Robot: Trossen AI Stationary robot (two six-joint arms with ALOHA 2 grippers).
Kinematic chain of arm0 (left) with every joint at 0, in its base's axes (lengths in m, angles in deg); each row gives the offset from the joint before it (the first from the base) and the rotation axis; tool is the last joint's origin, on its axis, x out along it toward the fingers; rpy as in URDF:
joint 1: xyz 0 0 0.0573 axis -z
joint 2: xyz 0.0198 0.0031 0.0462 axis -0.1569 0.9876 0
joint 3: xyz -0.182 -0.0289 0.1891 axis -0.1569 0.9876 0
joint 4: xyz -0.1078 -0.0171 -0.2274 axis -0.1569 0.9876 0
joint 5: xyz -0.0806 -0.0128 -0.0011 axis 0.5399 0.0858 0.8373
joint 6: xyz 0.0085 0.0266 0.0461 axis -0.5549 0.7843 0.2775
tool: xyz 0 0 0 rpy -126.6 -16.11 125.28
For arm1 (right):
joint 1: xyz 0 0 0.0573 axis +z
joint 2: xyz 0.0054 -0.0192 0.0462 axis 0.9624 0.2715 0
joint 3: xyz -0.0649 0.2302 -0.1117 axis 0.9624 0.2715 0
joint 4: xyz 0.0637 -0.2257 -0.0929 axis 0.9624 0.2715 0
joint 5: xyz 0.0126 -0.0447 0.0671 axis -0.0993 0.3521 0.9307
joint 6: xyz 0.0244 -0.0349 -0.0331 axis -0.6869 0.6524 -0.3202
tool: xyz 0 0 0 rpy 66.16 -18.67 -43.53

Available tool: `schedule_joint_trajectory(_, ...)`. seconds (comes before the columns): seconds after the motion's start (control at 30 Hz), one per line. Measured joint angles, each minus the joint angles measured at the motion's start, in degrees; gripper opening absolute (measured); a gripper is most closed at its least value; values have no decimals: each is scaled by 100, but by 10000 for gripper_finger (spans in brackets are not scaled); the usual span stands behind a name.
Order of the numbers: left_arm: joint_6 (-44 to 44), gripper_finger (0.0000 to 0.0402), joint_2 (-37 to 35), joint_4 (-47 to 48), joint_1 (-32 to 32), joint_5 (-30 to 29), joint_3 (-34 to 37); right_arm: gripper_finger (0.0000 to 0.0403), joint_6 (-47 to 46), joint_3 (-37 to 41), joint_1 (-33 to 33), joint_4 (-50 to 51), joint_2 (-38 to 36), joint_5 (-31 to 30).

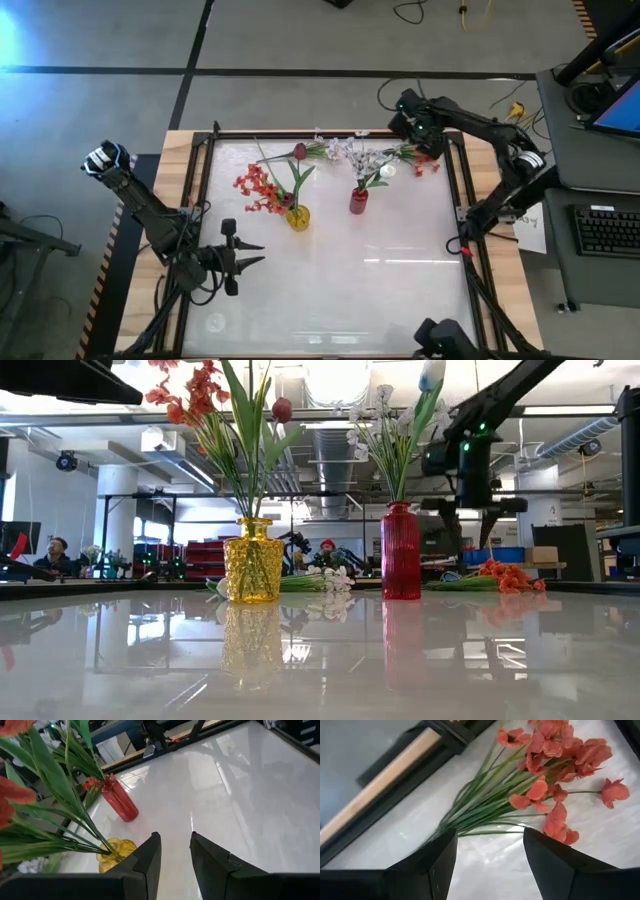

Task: Sort flowers into vase by color
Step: Put the orange flowers into the yellow flower vase

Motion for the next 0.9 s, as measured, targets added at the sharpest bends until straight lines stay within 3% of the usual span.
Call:
schedule_joint_trajectory(0.27, -569, 91, 0, 1, 23, 1, 0, 219, -75, 0, 0, -743, 469, -17)
schedule_joint_trajectory(0.43, -866, 91, 0, 17, 23, 2, 0, 219, -1262, -2, 0, -800, 682, -19)
schedule_joint_trajectory(0.7, -1167, 91, 0, 20, 23, 2, 0, 219, -2001, -4, 197, -762, 706, -396)
schedule_joint_trajectory(0.9, -1315, 91, 0, 20, 23, 2, 0, 219, -3082, -4, 411, -679, 713, -555)
